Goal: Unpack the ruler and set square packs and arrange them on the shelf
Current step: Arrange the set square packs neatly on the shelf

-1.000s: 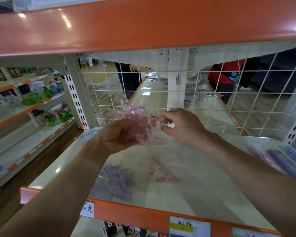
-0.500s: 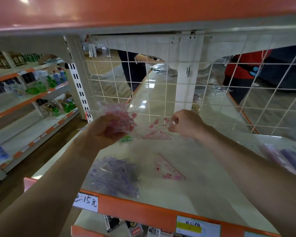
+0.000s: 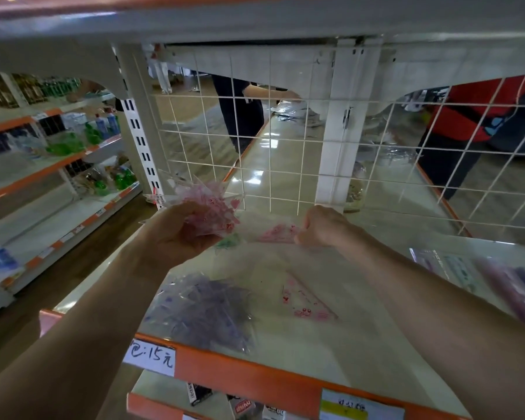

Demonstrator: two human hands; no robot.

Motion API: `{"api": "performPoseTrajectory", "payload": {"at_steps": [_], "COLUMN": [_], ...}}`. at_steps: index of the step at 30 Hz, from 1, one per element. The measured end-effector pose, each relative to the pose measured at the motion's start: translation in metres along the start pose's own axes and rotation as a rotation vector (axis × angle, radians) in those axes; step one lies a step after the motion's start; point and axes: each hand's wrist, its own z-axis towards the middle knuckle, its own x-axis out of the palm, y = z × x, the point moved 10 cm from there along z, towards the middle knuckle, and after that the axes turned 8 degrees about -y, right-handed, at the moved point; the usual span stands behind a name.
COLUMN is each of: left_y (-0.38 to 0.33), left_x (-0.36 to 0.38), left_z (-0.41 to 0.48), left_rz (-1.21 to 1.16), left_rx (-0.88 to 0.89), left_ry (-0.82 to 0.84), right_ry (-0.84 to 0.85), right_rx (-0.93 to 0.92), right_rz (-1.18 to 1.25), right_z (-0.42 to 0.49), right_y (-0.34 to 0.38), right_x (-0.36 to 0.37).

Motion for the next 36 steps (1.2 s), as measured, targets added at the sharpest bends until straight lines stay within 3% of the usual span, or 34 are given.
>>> {"api": "performPoseTrajectory", "payload": {"at_steps": [7, 10, 13, 21, 25, 30, 32, 36], "left_y": [-0.001, 0.001, 0.006, 0.021, 0.022, 0.021, 0.020, 0.026], "left_x": [0.007, 0.015, 0.025, 0.034, 0.037, 0.034, 0.029, 0.028], "left_z": [-0.002, -0.003, -0.004, -0.009, -0.012, -0.017, -0.017, -0.015], "left_rz": [-0.006, 0.013, 0.046, 0.038, 0.028, 0.032, 0.020, 0.013], "left_rx": [0.017, 0.021, 0.009, -0.034, -0.025, -0.015, -0.008, -0.024], "left_ry": [0.010, 0.030, 0.032, 0.060, 0.112, 0.100, 0.104, 0.118], "right_ry": [0.051, 0.264, 0.242, 0.416, 0.466, 0.398, 0.287, 0.037], "right_rx": [-0.151, -0.246, -0.327, -0.255, -0.217, -0.253, -0.212, 0.003], "right_rz": [0.026, -0.216, -0.365, -0.436, -0.284, -0.083, 0.127, 0.780], "right_z": [-0.049, -0.096, -0.116, -0.107, -0.105, -0.100, -0.090, -0.074], "right_y": [0.035, 0.056, 0.066, 0.066, 0.059, 0.050, 0.037, -0.002], "right_x": [-0.032, -0.015, -0.002, 0.014, 0.017, 0.012, -0.009, -0.055]}}
